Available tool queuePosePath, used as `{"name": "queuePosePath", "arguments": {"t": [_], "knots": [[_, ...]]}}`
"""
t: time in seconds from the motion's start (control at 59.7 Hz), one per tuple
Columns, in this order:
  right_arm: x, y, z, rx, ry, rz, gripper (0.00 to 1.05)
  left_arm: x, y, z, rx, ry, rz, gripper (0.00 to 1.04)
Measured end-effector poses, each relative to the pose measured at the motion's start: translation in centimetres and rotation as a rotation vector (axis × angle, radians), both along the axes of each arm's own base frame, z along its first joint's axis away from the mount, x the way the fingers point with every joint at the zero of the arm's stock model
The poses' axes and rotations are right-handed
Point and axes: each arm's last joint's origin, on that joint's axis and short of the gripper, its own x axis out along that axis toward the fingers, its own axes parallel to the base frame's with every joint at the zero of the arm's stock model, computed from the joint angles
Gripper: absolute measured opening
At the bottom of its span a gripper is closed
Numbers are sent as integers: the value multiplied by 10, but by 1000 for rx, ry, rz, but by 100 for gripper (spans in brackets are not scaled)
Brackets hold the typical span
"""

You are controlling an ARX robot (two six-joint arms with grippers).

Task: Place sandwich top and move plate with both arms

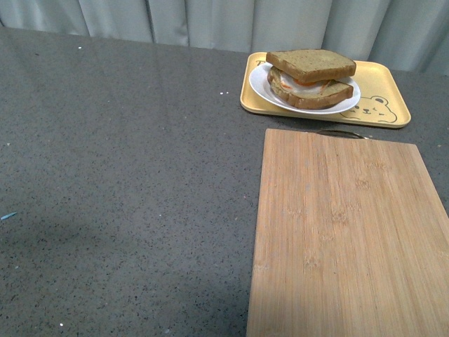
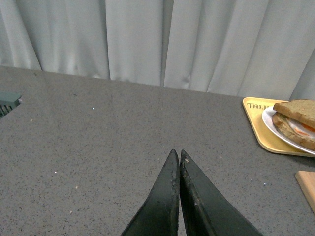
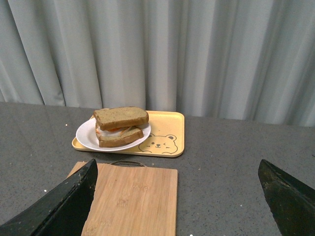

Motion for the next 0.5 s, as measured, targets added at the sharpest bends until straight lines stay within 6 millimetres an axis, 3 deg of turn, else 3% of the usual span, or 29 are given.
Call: {"name": "queuePosePath", "arguments": {"t": [0.268, 0.502], "knots": [[0, 0, 0, 0, 0, 0, 95, -30, 16, 1, 1, -2, 7, 4], [0, 0, 0, 0, 0, 0, 95, -48, 17, 2, 1, -4, 5, 4]]}}
